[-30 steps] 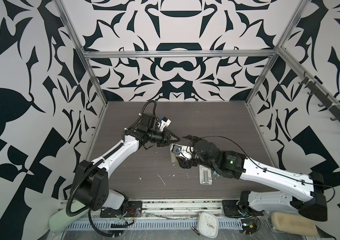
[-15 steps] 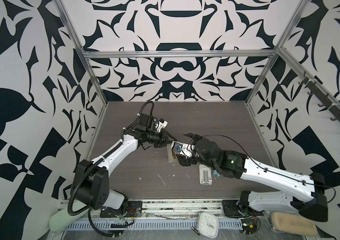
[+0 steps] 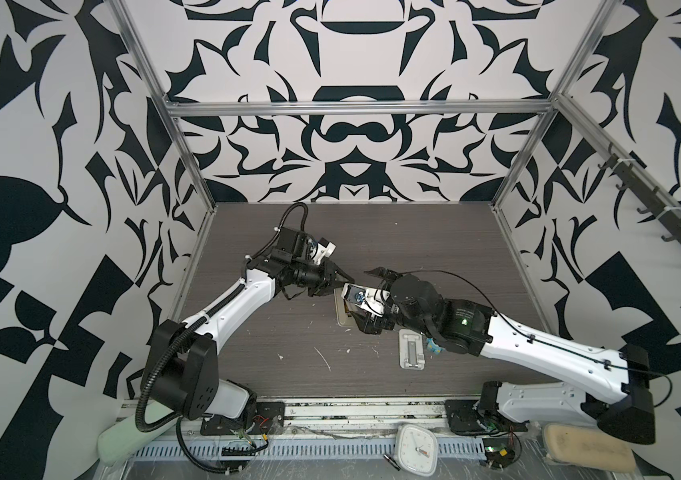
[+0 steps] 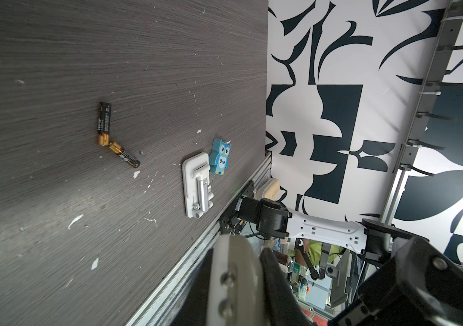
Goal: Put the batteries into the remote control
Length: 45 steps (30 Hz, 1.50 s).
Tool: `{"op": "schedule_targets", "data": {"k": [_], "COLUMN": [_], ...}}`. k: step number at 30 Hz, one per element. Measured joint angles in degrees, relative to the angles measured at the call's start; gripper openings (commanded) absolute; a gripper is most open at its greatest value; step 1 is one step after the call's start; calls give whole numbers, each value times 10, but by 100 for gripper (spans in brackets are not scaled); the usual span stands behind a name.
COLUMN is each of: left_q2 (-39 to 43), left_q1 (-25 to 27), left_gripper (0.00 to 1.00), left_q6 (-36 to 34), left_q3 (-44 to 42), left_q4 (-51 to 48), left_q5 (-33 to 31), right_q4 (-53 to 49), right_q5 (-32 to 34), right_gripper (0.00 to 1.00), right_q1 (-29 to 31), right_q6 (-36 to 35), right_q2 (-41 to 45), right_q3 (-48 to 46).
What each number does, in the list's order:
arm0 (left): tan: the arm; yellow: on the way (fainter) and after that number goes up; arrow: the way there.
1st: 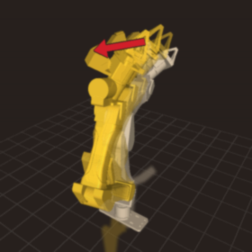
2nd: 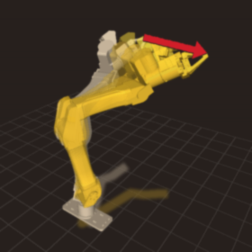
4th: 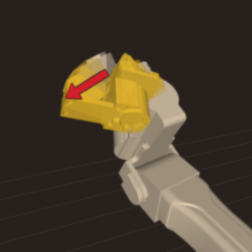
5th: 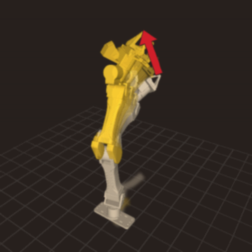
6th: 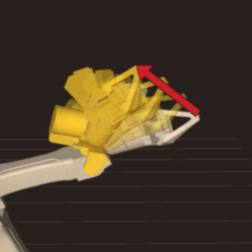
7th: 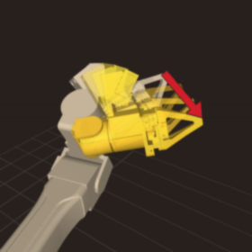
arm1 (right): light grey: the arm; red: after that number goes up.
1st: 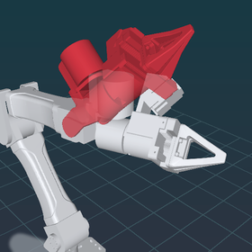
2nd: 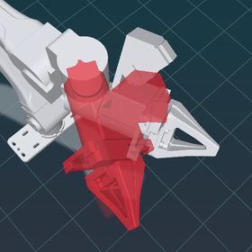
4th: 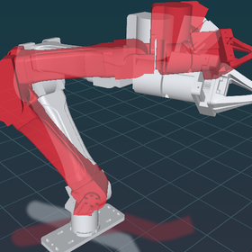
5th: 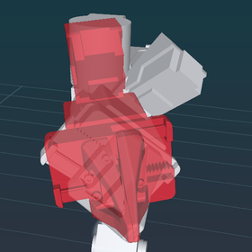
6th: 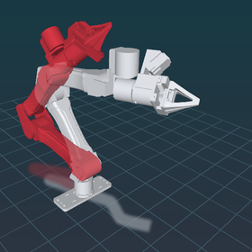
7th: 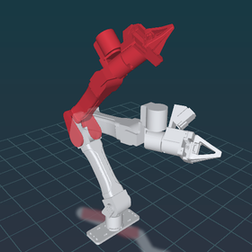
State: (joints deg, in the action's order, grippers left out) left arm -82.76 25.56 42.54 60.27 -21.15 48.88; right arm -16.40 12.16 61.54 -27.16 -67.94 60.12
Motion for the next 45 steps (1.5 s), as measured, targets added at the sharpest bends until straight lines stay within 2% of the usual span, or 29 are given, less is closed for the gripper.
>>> {"op": "schedule_targets", "data": {"k": [14, 34, 45], "left_q2": [18, 22, 23], "left_q1": [-11, -14, -16], "left_gripper": [0, 0, 0], "left_q6": [-5, 28, 31], "left_q3": [-3, -25, -33], "left_q4": [-18, 29, 48], "left_q5": [-53, -50, -50], "right_q4": [-1, -2, -12], "right_q5": [-53, -67, -115], "right_gripper": [100, 100, 100], "right_q1": [-1, -8, -38], "right_q6": [9, 31, 72], "right_q2": [-5, -36, -52], "right_q3": [0, 0, 7]}}
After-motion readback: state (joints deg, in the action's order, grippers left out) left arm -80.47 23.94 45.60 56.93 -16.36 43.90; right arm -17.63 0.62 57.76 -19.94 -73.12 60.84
